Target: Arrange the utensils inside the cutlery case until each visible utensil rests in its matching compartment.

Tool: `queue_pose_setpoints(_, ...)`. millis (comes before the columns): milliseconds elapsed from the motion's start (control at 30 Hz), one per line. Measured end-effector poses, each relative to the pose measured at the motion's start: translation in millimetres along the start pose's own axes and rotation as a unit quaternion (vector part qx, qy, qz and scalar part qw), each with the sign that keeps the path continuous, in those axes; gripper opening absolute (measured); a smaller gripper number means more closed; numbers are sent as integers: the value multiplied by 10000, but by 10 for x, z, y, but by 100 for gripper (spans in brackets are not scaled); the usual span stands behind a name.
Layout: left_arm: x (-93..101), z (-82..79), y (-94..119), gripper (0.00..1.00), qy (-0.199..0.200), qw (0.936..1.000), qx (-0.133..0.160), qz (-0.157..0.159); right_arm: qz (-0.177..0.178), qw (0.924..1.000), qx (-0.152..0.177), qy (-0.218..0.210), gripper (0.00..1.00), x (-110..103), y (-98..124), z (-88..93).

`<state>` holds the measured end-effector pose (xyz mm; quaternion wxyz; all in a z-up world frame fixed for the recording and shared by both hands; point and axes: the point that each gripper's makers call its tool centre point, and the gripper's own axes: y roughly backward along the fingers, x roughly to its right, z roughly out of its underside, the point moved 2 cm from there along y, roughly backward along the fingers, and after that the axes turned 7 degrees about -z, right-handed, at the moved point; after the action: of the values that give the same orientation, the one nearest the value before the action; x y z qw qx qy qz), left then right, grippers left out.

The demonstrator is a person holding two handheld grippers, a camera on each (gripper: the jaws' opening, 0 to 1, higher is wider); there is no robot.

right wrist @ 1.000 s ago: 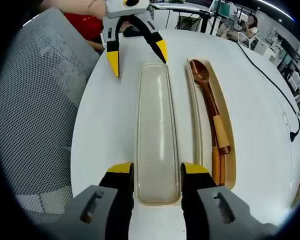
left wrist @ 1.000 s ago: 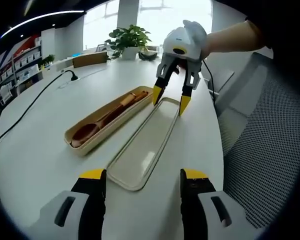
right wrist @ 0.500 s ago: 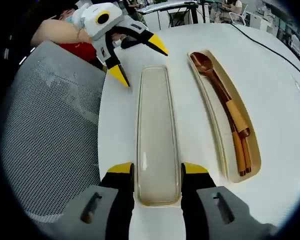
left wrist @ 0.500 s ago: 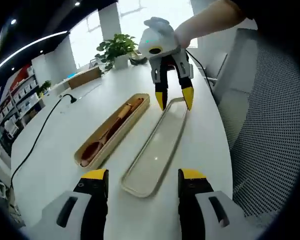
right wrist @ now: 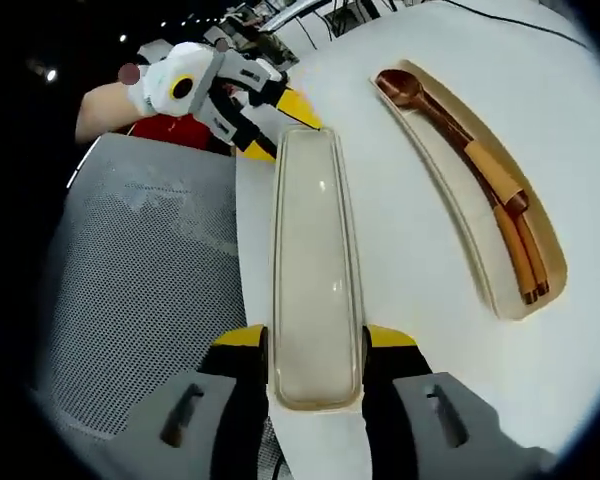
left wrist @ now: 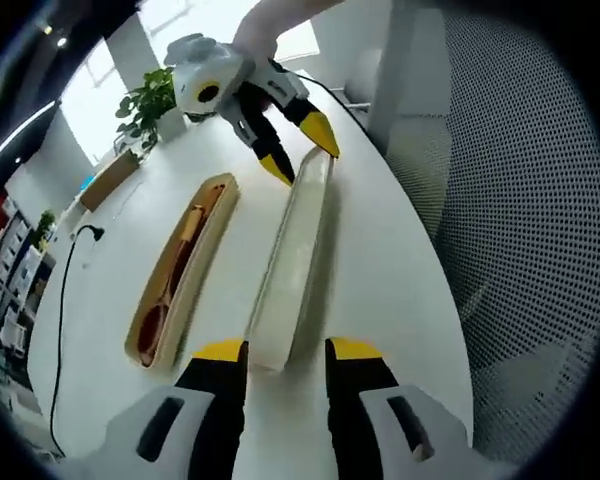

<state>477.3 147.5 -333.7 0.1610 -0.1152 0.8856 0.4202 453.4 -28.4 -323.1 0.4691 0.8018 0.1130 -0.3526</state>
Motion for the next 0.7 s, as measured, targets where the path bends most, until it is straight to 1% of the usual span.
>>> queue_pose_setpoints(67,-7,3,-21,23,-87,9999,-93,69,-23,10000,-36,30,35,-11,-1,10)
queue_pose_setpoints(100,-5,2,-31,22,-119,9998,-117,92,-32,10000,-17,45,35,-13,13,8)
queue_pose_setpoints(133,-1,-17,-40,22,-330,9994,-77,117,-57,10000,-13,-7,35,-2,-1,7)
queue_pose_setpoints(200,6,-64,-56,19,-533,9985,38,152,-80,10000,-22,-46,35,12,-4,8)
queue_pose_setpoints(300,17,-63,-78,15,-627,9979,-54,175,-82,9999,-69,-36,35,6,-6,19)
queue_pose_setpoints(333,26,-55,-93,15,-719,9971,-108,220,-84,9999,-91,-9,35,6,-16,21)
queue_pose_setpoints(367,34,-46,-97,15,-931,9951,-170,272,-85,9999,-104,24,35,2,-7,31)
queue_pose_setpoints(400,46,-58,-110,16,-1003,9944,-168,274,-83,9999,-104,26,35,11,-15,31)
queue_pose_setpoints(467,40,-61,-121,16,-955,9949,-190,268,-81,9999,-99,36,35,14,-18,33)
queue_pose_setpoints(700,29,-76,-109,15,-1010,9943,-290,202,-82,9999,-92,13,35,28,-19,34)
